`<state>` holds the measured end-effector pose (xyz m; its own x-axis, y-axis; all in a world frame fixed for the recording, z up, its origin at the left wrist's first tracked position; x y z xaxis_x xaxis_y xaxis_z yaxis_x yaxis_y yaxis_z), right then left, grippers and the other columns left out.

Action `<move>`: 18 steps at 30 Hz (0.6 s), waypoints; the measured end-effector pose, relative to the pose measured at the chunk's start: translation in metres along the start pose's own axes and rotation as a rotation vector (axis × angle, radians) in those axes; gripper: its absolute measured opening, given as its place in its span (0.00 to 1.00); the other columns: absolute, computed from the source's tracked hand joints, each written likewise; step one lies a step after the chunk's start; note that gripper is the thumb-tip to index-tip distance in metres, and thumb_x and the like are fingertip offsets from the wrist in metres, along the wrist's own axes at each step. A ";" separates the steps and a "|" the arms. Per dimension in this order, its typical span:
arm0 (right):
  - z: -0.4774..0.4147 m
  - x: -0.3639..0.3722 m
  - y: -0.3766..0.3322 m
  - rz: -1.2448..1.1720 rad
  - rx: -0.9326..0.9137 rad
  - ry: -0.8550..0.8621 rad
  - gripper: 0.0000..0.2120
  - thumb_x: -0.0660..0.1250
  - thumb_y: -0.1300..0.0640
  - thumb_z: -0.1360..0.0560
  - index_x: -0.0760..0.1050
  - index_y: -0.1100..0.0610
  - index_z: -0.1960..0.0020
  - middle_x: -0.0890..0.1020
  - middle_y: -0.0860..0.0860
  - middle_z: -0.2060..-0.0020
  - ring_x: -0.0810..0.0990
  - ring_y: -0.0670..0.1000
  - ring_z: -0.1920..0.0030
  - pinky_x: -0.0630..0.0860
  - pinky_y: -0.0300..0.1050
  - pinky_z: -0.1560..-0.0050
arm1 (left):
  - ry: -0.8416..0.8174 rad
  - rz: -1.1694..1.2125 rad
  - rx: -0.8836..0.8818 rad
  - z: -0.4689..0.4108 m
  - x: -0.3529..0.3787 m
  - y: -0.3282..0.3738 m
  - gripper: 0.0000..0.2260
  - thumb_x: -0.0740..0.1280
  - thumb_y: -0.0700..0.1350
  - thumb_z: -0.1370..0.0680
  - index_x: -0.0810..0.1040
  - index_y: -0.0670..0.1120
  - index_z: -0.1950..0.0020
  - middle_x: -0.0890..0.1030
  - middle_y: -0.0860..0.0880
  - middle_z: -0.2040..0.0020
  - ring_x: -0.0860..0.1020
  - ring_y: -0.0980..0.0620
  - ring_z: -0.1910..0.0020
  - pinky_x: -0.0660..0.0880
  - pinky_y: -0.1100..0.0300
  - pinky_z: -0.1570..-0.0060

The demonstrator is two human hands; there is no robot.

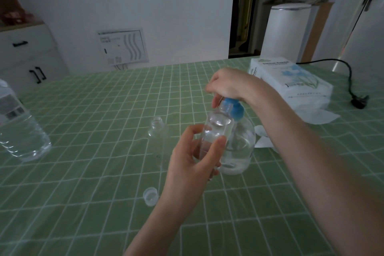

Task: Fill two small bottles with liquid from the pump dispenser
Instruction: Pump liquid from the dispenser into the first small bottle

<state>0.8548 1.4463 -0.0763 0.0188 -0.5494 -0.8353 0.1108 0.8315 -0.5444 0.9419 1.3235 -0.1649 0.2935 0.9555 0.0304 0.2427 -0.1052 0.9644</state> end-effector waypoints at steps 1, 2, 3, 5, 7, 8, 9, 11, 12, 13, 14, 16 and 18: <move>0.000 0.001 0.001 -0.003 0.005 -0.005 0.16 0.60 0.55 0.21 0.76 0.63 0.38 0.83 0.59 0.47 0.81 0.57 0.44 0.71 0.51 0.39 | -0.002 -0.003 -0.005 0.000 0.000 0.000 0.16 0.68 0.59 0.35 0.76 0.52 0.52 0.81 0.49 0.67 0.76 0.59 0.72 0.72 0.68 0.71; 0.000 0.003 0.002 -0.006 0.010 -0.012 0.16 0.60 0.55 0.21 0.75 0.63 0.38 0.83 0.59 0.47 0.80 0.57 0.44 0.71 0.51 0.38 | -0.004 -0.004 -0.010 0.000 0.000 -0.001 0.17 0.68 0.59 0.35 0.76 0.52 0.52 0.81 0.49 0.67 0.76 0.59 0.72 0.72 0.68 0.72; 0.000 0.004 0.003 -0.009 0.014 -0.016 0.16 0.60 0.55 0.20 0.75 0.63 0.38 0.83 0.59 0.47 0.80 0.57 0.44 0.71 0.51 0.38 | -0.003 -0.002 -0.014 0.001 0.001 -0.001 0.17 0.68 0.59 0.35 0.76 0.52 0.52 0.81 0.50 0.67 0.75 0.59 0.72 0.72 0.68 0.72; 0.000 0.005 0.004 -0.012 0.011 -0.009 0.16 0.60 0.55 0.20 0.75 0.63 0.38 0.83 0.59 0.47 0.80 0.57 0.45 0.72 0.50 0.40 | 0.000 0.007 -0.016 0.001 0.000 -0.001 0.15 0.68 0.59 0.35 0.76 0.53 0.53 0.81 0.50 0.67 0.75 0.58 0.72 0.72 0.68 0.72; 0.001 0.004 0.004 -0.017 0.004 0.009 0.16 0.59 0.55 0.20 0.75 0.64 0.38 0.83 0.59 0.48 0.80 0.57 0.45 0.72 0.50 0.41 | 0.000 0.011 -0.015 0.000 0.001 -0.001 0.16 0.68 0.59 0.36 0.76 0.53 0.53 0.81 0.50 0.67 0.75 0.58 0.73 0.71 0.68 0.72; 0.002 0.003 0.003 -0.019 0.003 0.017 0.16 0.60 0.55 0.20 0.75 0.64 0.38 0.83 0.59 0.47 0.81 0.58 0.44 0.73 0.50 0.41 | 0.000 0.011 -0.014 0.000 0.001 -0.001 0.17 0.68 0.59 0.36 0.76 0.52 0.52 0.81 0.50 0.67 0.75 0.59 0.72 0.72 0.68 0.72; 0.002 0.001 0.003 -0.018 0.003 0.022 0.17 0.60 0.56 0.20 0.75 0.64 0.38 0.83 0.60 0.47 0.81 0.58 0.44 0.73 0.51 0.40 | 0.001 0.012 -0.012 0.000 0.001 -0.001 0.18 0.67 0.59 0.36 0.75 0.52 0.52 0.81 0.50 0.67 0.75 0.59 0.72 0.72 0.68 0.72; 0.002 -0.002 0.001 -0.010 0.002 0.033 0.17 0.60 0.55 0.21 0.75 0.64 0.38 0.84 0.59 0.48 0.81 0.58 0.44 0.73 0.50 0.41 | -0.001 0.015 -0.005 0.000 0.001 0.000 0.18 0.67 0.59 0.36 0.75 0.52 0.51 0.81 0.50 0.67 0.75 0.58 0.72 0.73 0.67 0.72; 0.002 -0.004 0.001 -0.002 0.001 0.040 0.16 0.60 0.55 0.21 0.76 0.64 0.39 0.84 0.59 0.49 0.81 0.58 0.45 0.74 0.50 0.42 | -0.001 0.019 0.000 0.000 0.001 0.000 0.18 0.68 0.59 0.36 0.75 0.52 0.52 0.81 0.50 0.67 0.75 0.58 0.72 0.73 0.67 0.72; 0.001 -0.005 0.000 0.004 0.001 0.046 0.16 0.60 0.55 0.21 0.76 0.63 0.39 0.84 0.59 0.50 0.82 0.57 0.45 0.74 0.49 0.43 | -0.001 0.021 0.003 0.000 0.001 0.001 0.17 0.68 0.59 0.36 0.76 0.52 0.52 0.81 0.49 0.67 0.75 0.57 0.72 0.73 0.66 0.72; 0.001 -0.005 0.000 0.005 0.002 0.048 0.16 0.61 0.55 0.21 0.76 0.63 0.39 0.85 0.58 0.50 0.82 0.57 0.46 0.74 0.49 0.44 | -0.002 0.023 0.004 0.000 0.001 0.001 0.16 0.68 0.59 0.36 0.76 0.52 0.53 0.81 0.49 0.67 0.75 0.56 0.72 0.73 0.66 0.72; 0.000 -0.005 0.001 -0.001 0.002 0.039 0.16 0.61 0.55 0.21 0.76 0.63 0.40 0.85 0.58 0.51 0.83 0.57 0.47 0.75 0.48 0.45 | -0.006 0.023 0.001 0.000 0.001 0.001 0.16 0.68 0.58 0.35 0.76 0.52 0.52 0.81 0.49 0.67 0.75 0.57 0.72 0.73 0.67 0.72; 0.000 -0.003 0.001 -0.007 0.003 0.025 0.16 0.61 0.55 0.21 0.77 0.64 0.40 0.85 0.58 0.51 0.82 0.57 0.47 0.74 0.50 0.42 | -0.009 0.016 0.003 0.000 0.000 0.000 0.16 0.68 0.58 0.35 0.75 0.52 0.52 0.81 0.50 0.67 0.75 0.57 0.72 0.73 0.67 0.71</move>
<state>0.8544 1.4485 -0.0742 -0.0069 -0.5528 -0.8333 0.1142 0.8274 -0.5499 0.9424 1.3234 -0.1649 0.3054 0.9512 0.0438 0.2408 -0.1217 0.9629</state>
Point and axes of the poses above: each hand's wrist, its own z-axis away from the middle knuckle, its own x-axis out of the palm, y = z × x, the point moved 2 cm from there along -z, towards the middle knuckle
